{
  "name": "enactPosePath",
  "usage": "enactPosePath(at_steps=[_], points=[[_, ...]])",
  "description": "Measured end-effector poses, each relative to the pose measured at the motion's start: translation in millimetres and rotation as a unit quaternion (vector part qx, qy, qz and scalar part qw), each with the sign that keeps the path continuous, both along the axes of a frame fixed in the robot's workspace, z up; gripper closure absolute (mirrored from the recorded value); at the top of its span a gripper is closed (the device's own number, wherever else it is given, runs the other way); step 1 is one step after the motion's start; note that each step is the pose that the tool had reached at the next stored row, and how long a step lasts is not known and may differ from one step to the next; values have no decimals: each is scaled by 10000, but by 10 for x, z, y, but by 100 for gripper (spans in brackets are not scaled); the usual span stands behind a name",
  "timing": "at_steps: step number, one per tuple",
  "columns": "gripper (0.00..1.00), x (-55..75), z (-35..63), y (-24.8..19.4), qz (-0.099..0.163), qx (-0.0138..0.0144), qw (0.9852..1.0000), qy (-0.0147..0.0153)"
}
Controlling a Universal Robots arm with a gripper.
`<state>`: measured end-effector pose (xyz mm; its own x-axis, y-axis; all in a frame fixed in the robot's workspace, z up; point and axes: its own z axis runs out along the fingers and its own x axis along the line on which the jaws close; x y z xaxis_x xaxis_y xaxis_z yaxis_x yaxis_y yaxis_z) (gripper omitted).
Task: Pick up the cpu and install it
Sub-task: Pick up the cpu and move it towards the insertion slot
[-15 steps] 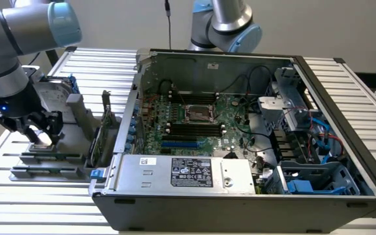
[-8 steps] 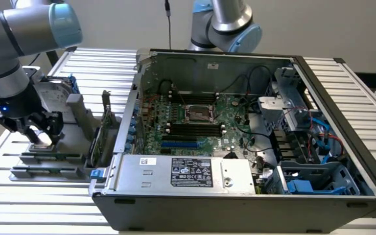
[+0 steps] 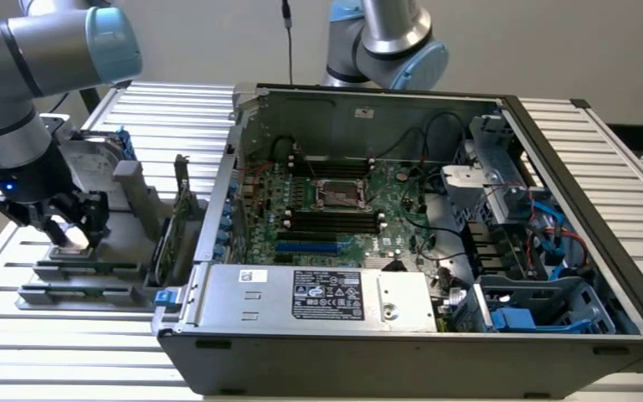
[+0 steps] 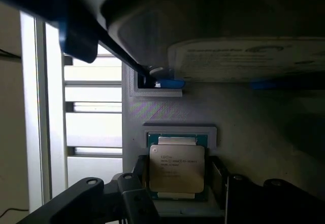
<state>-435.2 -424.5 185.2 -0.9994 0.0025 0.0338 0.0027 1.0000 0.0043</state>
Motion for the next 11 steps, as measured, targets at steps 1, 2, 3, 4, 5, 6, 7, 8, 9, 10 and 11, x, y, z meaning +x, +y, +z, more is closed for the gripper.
enactPosePath(at_steps=[1, 2, 3, 4, 5, 6, 7, 8, 9, 10, 11], points=[[43, 1, 1, 0, 0, -1, 10000, 3], [43, 1, 1, 0, 0, 0, 10000, 4], [45, 2, 1, 0, 0, 0, 10000, 6], [45, 2, 1, 0, 0, 0, 10000, 8], [45, 2, 1, 0, 0, 1, 10000, 10], [45, 2, 1, 0, 0, 1, 10000, 11], [45, 2, 2, 0, 0, 2, 10000, 12], [45, 2, 3, 0, 0, 3, 10000, 14], [45, 2, 3, 0, 0, 5, 10000, 14], [45, 3, 5, 0, 0, 7, 10000, 14], [45, 3, 7, 0, 0, 8, 10000, 15]])
